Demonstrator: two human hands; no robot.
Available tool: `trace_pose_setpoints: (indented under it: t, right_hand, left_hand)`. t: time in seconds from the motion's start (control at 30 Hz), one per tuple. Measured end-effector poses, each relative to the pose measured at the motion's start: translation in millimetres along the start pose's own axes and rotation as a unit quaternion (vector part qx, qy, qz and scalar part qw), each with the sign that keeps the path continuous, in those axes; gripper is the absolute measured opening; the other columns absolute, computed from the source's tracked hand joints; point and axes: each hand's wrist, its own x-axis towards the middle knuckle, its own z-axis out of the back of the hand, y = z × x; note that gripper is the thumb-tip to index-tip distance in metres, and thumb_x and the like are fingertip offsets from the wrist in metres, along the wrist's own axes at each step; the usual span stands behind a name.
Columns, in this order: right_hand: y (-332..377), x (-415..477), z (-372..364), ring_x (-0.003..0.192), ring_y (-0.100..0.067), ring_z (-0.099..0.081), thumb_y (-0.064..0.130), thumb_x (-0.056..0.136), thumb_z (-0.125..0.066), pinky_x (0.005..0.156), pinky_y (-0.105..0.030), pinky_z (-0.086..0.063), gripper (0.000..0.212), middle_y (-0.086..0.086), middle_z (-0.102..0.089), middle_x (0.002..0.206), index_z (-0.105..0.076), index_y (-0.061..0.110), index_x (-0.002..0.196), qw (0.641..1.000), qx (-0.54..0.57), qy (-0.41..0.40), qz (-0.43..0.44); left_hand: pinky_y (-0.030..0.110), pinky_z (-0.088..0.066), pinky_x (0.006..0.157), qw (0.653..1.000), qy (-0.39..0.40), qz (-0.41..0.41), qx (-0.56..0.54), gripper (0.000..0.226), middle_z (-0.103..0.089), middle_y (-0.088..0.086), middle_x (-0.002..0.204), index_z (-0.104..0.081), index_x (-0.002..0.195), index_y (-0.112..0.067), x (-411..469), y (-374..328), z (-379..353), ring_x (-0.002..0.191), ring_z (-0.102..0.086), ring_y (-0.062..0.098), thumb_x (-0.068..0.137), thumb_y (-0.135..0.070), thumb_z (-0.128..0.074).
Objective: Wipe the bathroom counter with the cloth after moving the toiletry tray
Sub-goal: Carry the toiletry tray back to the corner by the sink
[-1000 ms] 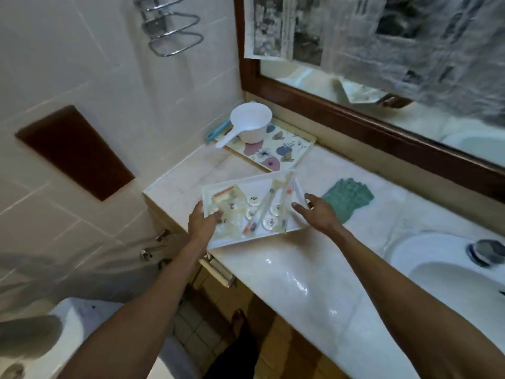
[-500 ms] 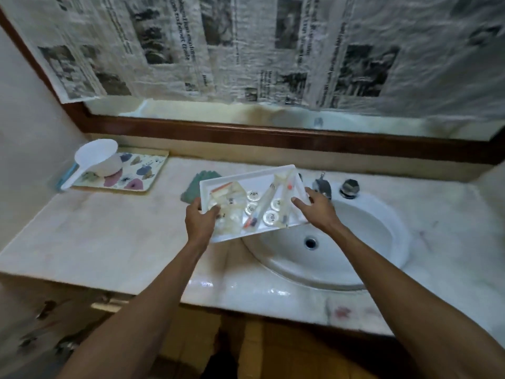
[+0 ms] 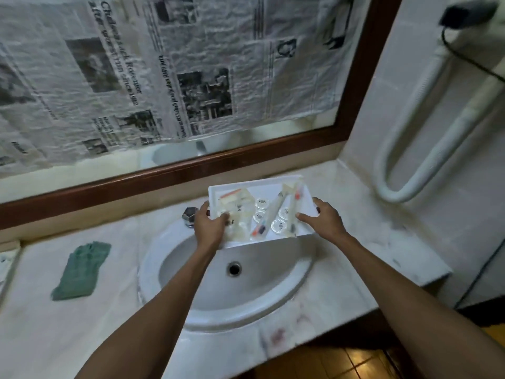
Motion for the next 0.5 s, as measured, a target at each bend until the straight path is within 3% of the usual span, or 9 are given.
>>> trace_pose_setpoints:
  t: [0.13,0.17,0.23,0.27,0.37,0.43,0.5]
  right_hand:
    - [-30,39,24,0.095,-0.026,-0.063,0.079,0.054,-0.059,0.084,-0.044,-0.053,0.082,-0.004,-0.067,0.104,-0.06,0.025,0.115,0.999,-0.004,-0.023,-0.042]
    - [-36,47,29,0.096,-0.027,-0.063,0.079,0.054,-0.059,0.085,-0.044,-0.053,0.083,-0.005,-0.066,0.105,-0.059,0.025,0.117,0.998,-0.007,-0.029,-0.053]
    - [-49,62,38,0.101,-0.028,-0.063,0.079,0.055,-0.06,0.088,-0.044,-0.052,0.088,-0.007,-0.066,0.11,-0.057,0.023,0.124,0.997,-0.01,-0.04,-0.071]
    - [-52,68,43,0.105,-0.029,-0.062,0.076,0.058,-0.063,0.09,-0.044,-0.051,0.088,-0.008,-0.065,0.114,-0.055,0.022,0.127,0.996,-0.009,-0.047,-0.078]
    - [-60,88,58,0.118,-0.032,-0.056,0.058,0.073,-0.073,0.098,-0.043,-0.046,0.082,-0.012,-0.058,0.128,-0.048,0.015,0.138,0.993,-0.005,-0.061,-0.101]
    - [-70,108,66,0.121,-0.033,-0.054,0.053,0.078,-0.073,0.1,-0.043,-0.045,0.081,-0.015,-0.055,0.132,-0.044,0.012,0.141,0.991,-0.014,-0.068,-0.111]
    - [-81,129,72,0.123,-0.033,-0.053,0.052,0.079,-0.072,0.101,-0.043,-0.044,0.081,-0.016,-0.053,0.134,-0.043,0.011,0.142,0.991,-0.018,-0.07,-0.116]
  left_hand:
    - [0.037,-0.056,0.086,0.999,0.024,-0.006,0.024,0.048,-0.067,0.006,0.109,-0.066,0.118,-0.021,29,-21,-50,0.096,-0.068,0.027,0.071,-0.026,-0.073]
    - [0.031,-0.055,0.087,0.999,0.031,-0.005,0.035,0.046,-0.066,0.003,0.109,-0.066,0.118,-0.021,36,-24,-62,0.096,-0.066,0.026,0.073,-0.028,-0.074]
    - [0.007,-0.046,0.072,0.997,0.049,-0.006,0.058,0.037,-0.064,-0.002,0.104,-0.065,0.113,-0.022,46,-37,-83,0.09,-0.063,0.02,0.079,-0.031,-0.076]
    - [0.006,-0.046,0.07,0.997,0.061,-0.007,0.054,0.037,-0.066,-0.001,0.105,-0.065,0.112,-0.019,53,-39,-95,0.089,-0.065,0.02,0.079,-0.035,-0.076]
    - [0.031,-0.053,0.085,0.996,0.085,-0.005,0.032,0.041,-0.068,0.006,0.108,-0.067,0.117,-0.015,68,-46,-128,0.092,-0.068,0.025,0.085,-0.04,-0.073]
    - [0.038,-0.053,0.091,0.995,0.092,0.004,0.031,0.037,-0.067,0.002,0.102,-0.065,0.119,-0.018,78,-48,-149,0.095,-0.068,0.026,0.091,-0.041,-0.068]
    - [0.039,-0.051,0.092,0.993,0.107,0.017,0.054,0.04,-0.068,0.001,0.109,-0.062,0.124,-0.02,89,-52,-169,0.099,-0.067,0.026,0.093,-0.045,-0.064]
